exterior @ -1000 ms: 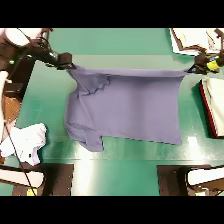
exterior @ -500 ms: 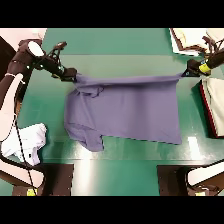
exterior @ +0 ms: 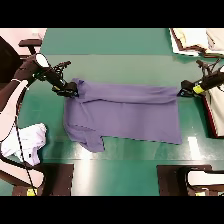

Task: Fold the shirts.

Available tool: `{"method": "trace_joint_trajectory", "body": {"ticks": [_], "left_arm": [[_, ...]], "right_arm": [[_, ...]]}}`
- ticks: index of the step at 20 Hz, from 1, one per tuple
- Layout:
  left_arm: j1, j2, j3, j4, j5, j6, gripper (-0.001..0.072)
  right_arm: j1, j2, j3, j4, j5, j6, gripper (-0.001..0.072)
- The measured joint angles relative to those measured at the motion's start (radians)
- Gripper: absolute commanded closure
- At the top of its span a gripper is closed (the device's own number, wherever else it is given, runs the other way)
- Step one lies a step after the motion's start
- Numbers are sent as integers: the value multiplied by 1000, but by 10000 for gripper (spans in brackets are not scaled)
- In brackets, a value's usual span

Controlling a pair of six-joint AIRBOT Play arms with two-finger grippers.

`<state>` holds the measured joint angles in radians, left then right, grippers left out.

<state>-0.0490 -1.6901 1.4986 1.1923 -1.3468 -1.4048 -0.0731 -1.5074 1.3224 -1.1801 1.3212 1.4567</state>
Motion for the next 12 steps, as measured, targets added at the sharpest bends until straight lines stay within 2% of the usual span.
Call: {"method": "trace_joint_trajectory", "body": {"ticks": [6,12], "left_arm": [[-1,173,-78,85,-20,-35,158],[-2,506,-519,131,23,-106,157]], "right_arm": [[-10,138,-79,6,4,0,283],[3,301,-90,10,48,0,283]]}}
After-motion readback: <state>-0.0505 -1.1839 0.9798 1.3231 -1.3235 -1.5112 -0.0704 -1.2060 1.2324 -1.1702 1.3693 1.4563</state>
